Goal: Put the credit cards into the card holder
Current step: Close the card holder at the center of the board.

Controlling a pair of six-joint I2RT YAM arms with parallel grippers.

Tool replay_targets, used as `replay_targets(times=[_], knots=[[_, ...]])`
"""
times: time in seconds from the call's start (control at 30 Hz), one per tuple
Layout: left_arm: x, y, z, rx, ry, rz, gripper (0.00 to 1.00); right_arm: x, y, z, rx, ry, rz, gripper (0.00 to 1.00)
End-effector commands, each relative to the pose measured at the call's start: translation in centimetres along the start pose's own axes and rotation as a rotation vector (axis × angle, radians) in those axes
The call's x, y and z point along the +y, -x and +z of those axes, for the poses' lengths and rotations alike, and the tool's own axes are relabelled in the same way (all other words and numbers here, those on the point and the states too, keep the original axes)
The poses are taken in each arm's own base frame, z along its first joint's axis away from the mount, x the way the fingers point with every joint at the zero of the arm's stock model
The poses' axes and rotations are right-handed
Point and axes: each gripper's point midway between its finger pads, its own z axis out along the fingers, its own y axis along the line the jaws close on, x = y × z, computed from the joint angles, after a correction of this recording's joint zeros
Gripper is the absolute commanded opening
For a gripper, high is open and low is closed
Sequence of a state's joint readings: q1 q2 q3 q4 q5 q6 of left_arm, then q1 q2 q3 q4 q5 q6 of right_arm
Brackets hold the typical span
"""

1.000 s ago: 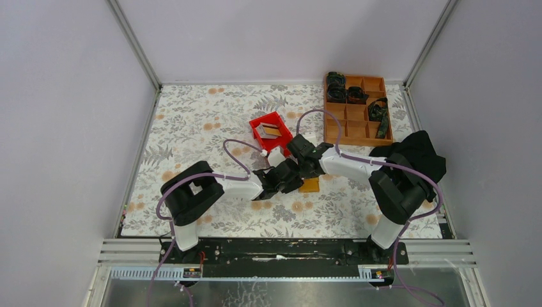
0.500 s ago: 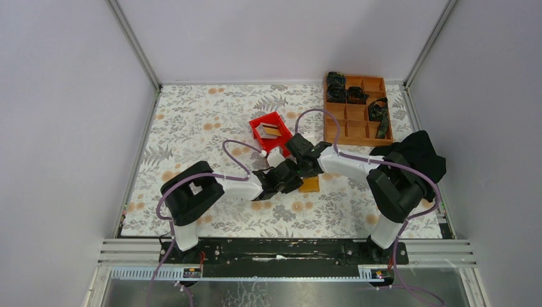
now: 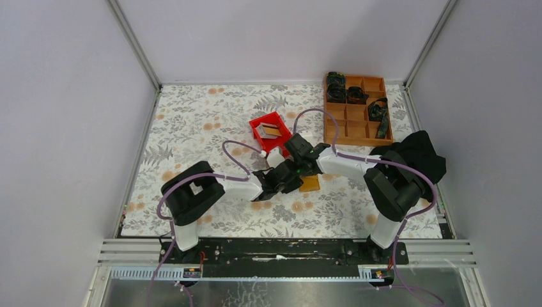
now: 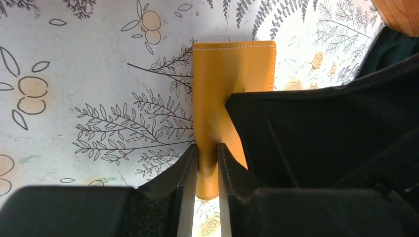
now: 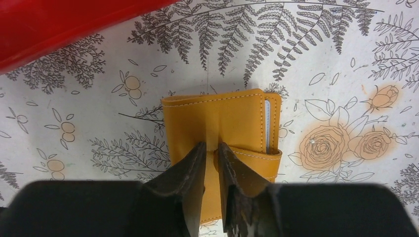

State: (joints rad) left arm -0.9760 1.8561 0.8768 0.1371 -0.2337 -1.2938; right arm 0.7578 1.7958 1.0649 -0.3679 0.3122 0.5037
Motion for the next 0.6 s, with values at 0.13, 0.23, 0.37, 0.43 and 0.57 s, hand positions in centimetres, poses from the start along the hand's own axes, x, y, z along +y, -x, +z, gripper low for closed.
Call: replay_targets(times=[0.13,0.23,0.37,0.43,0.57], knots=[[16.8,-6.4,-1.6,0.221,0.504,0.219,0.25,1.6,-7.7,2.8,0.201,0.094,0.037,0.36],[16.1,-5.5,-1.8,0.191,0.498,0.233,0.26,2.0,-5.8,1.8,0.15,0.113,0.042,0.36],[14.9,-3.8,-2.2,0.138,0.483,0.263,0.32,2.6,-3.3,0.4,0.075,0.143,0.059,0.38],[14.0,-2.8,-2.5,0.105,0.465,0.278,0.37,2.7,-2.2,0.0,0.049,0.148,0.065,0.38],[12.2,-0.9,-3.3,0.039,0.426,0.307,0.49,3.0,-0.5,-1.0,-0.001,0.17,0.087,0.4]])
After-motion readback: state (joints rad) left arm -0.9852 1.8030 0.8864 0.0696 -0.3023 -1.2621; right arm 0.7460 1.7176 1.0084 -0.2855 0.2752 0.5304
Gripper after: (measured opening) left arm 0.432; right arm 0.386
